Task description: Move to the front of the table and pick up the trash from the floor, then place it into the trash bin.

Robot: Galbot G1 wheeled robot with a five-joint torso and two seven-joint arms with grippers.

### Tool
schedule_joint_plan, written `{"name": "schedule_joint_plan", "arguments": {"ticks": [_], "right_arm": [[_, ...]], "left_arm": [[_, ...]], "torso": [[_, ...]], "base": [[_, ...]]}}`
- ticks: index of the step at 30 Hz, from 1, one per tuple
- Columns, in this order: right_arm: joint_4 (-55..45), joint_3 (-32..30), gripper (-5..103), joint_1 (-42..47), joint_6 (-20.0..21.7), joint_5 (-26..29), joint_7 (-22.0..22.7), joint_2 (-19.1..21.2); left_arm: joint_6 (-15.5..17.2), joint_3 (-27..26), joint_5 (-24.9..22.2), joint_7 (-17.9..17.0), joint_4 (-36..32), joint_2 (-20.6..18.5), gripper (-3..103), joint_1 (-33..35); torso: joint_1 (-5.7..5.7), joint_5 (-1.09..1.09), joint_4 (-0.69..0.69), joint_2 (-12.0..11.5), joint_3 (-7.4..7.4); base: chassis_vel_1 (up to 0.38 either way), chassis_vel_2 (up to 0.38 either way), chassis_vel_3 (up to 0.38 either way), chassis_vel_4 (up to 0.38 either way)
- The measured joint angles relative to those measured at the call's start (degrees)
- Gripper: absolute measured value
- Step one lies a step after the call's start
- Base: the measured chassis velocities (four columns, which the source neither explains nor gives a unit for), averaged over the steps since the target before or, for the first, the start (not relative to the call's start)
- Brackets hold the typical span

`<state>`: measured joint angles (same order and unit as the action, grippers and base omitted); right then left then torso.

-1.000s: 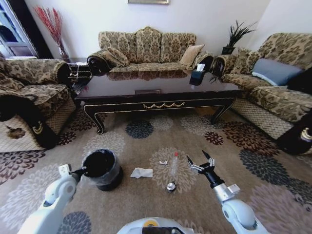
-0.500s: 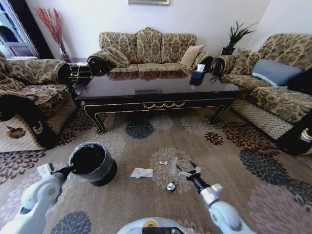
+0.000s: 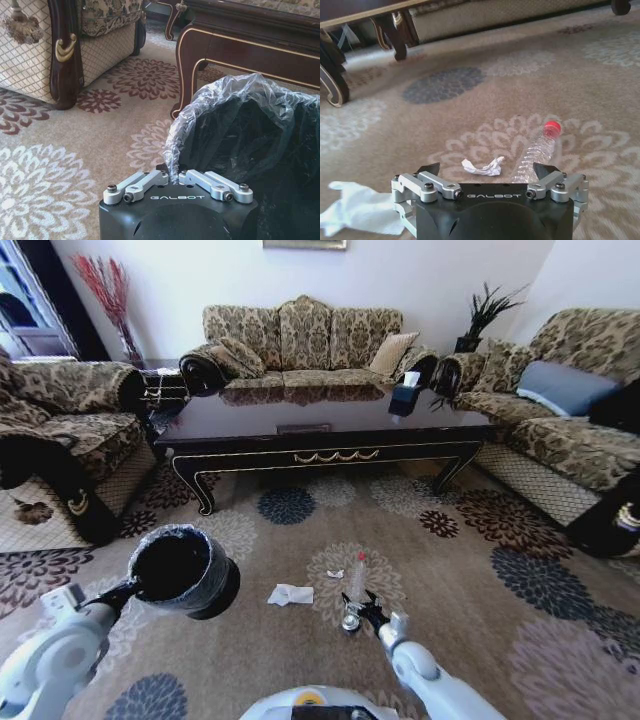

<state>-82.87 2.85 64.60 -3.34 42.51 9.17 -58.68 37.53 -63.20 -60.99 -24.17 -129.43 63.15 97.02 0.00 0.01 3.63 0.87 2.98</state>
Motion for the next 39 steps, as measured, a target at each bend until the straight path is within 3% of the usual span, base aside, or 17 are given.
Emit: {"name": "schedule_joint_plan", "arguments": {"ticks": [3,12,19,25,28,31,35,37,39], "right_arm": [[2.65,3.15,100,-5.39,2.41,-2.68,5.06,-0.65],[12.76,8.37,100,-13.9,6.55,-5.65,10.96,-1.67],[20.7,10.36,100,-18.13,7.15,-3.53,10.97,-3.84],[26.63,11.41,100,-21.13,6.27,-2.69,8.12,-6.3],[28.0,11.65,85,-21.68,6.37,-3.05,7.63,-7.32],[28.1,11.74,79,-21.54,7.01,-3.63,7.63,-7.62],[26.67,11.61,58,-19.82,8.71,-5.19,8.62,-7.47],[26.14,11.46,58,-19.33,8.95,-5.58,8.77,-7.31],[24.91,10.99,47,-18.2,9.04,-6.38,8.58,-6.72]], "left_arm": [[0.0,-1.1,-0.11,0.0,-1.76,0.89,3,1.33],[0.11,-1.71,-0.14,0.01,-3.93,1.7,3,2.31],[0.64,-1.63,-0.06,-0.13,-5.16,1.76,3,2.01],[0.81,-1.65,0.0,-0.17,-5.69,1.81,3,2.05],[0.82,-1.22,0.17,-0.2,-5.63,1.8,3,1.76],[0.83,-0.78,0.4,-0.21,-5.39,1.73,3,1.36],[0.84,0.34,0.9,-0.22,-4.7,1.41,3,0.21],[0.85,0.57,0.99,-0.23,-4.59,1.36,3,-0.03],[0.85,1.2,1.2,-0.25,-4.38,1.33,3,-0.49]], "torso": [[0.0,-0.02,-0.01,0.0,0.0],[0.0,-0.01,0.02,0.0,0.0],[0.0,-0.02,0.01,0.0,0.0],[0.0,-0.01,0.01,0.0,0.0],[0.0,-0.01,0.0,0.0,0.0],[0.0,-0.01,0.0,0.0,0.0],[0.0,-0.02,0.01,0.0,-0.01],[0.0,-0.02,0.01,0.01,-0.02],[0.0,-0.02,-0.01,0.01,-0.02]], "base": [[0.0,0.0,0.0,0.0],[0.0,0.0,0.0,0.0],[0.0,0.0,0.0,0.0],[0.0,0.0,0.0,0.0],[0.0,0.0,0.0,0.0],[0.0,0.0,0.0,0.0],[0.0,0.0,0.0,0.0],[0.0,0.0,0.0,0.0],[0.0,0.0,0.0,0.0]]}}
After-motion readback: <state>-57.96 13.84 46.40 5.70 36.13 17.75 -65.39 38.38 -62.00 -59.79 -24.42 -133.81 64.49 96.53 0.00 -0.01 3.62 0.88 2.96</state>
